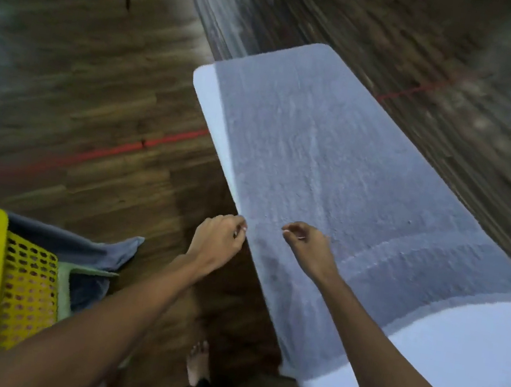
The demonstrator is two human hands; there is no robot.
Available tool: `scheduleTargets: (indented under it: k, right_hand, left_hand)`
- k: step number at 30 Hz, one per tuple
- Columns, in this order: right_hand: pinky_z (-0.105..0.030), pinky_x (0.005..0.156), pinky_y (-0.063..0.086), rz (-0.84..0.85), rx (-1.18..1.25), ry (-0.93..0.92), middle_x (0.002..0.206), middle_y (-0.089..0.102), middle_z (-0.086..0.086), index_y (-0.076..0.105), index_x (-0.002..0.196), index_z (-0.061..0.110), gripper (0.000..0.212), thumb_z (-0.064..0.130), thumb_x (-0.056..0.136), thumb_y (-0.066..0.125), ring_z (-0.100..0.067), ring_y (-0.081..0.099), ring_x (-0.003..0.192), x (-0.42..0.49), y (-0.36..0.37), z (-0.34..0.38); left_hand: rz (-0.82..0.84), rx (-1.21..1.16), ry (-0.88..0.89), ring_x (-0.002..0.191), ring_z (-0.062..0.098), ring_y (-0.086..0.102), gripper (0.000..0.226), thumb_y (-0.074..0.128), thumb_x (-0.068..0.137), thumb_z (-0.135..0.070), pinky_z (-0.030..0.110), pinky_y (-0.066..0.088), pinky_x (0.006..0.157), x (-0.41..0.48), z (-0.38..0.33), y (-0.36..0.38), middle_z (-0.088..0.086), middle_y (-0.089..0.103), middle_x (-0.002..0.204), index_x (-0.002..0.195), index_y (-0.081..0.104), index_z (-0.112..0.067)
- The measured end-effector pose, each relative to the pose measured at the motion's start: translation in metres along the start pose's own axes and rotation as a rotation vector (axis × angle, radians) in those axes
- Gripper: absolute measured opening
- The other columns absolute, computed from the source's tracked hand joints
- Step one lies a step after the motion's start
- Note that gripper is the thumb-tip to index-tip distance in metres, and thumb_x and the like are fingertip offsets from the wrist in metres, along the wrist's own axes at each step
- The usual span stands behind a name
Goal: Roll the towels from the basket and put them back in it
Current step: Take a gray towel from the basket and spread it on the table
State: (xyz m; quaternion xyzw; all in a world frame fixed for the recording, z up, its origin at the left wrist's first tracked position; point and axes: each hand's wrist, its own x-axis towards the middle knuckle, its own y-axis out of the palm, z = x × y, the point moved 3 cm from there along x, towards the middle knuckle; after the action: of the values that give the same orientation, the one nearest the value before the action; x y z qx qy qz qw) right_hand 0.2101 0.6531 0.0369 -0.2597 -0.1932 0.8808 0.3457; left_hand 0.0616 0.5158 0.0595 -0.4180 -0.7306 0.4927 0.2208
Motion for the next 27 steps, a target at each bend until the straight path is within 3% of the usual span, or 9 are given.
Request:
scheduleTargets:
  k: [9,19,27]
  right_hand:
    - [-0.032,0.086,0.051,-0.126,0.1,0.071,0.1,0.071,0.001,0.069,0.108,0.015,0.022,0.029,0.094,0.059,-0.015,0.066,0.093,0.082,0.077,0.113]
    - [-0.031,0.09,0.05,-0.278,0.214,0.258,0.103,0.069,0.002,0.068,0.109,0.017,0.02,0.027,0.095,0.058,-0.015,0.064,0.098,0.237,0.117,0.147]
    - [-0.035,0.088,0.053,-0.352,0.255,0.404,0.095,0.07,0.004,0.071,0.102,0.02,0.014,0.024,0.092,0.061,-0.015,0.066,0.09,0.33,0.146,0.179]
  left_hand:
    - [0.031,0.026,0.175,0.079,0.016,0.065,0.02,0.049,0.092,-0.023,0.037,0.052,0.07,0.115,0.097,-0.087,-0.004,0.071,0.09,0.096,0.068,-0.02]
    - [0.118,0.03,0.29,0.085,0.018,0.065,0.02,0.048,0.091,-0.024,0.036,0.052,0.072,0.311,0.167,-0.104,-0.007,0.071,0.093,0.097,0.067,-0.021]
    - [0.322,0.054,0.425,0.089,0.014,0.063,0.021,0.05,0.092,-0.022,0.032,0.052,0.075,0.434,0.222,-0.11,-0.006,0.07,0.098,0.101,0.068,-0.021]
